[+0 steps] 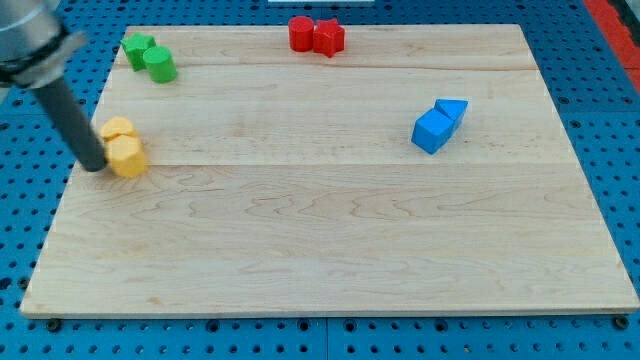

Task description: Push the yellow hexagon into the blue cube

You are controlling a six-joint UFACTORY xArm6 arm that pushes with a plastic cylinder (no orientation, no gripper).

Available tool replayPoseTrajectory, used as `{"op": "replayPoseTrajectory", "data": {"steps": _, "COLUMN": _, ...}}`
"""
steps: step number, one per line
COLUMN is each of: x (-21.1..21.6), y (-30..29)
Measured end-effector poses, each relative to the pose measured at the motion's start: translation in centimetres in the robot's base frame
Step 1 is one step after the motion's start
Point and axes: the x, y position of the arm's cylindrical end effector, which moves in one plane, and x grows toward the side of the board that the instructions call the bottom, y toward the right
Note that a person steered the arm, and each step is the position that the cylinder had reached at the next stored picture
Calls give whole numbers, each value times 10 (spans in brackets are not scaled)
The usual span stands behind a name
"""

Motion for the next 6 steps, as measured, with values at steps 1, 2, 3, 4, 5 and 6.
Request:
{"op": "replayPoseTrajectory", "data": {"steps": 1, "x": -29, "y": 41}}
{"op": "replayPoseTrajectory", "data": {"steps": 2, "x": -25, "y": 96}}
{"op": "replayPoseTrajectory", "data": {"steps": 3, "x": -5, "y": 141}}
{"op": "replayPoseTrajectory", "data": {"steps": 4, "x": 14, "y": 191}}
{"op": "replayPoseTrajectory", "data": {"steps": 5, "x": 9, "y": 278}}
{"op": "replayPoseTrajectory", "data": {"steps": 6, "x": 4, "y": 290}}
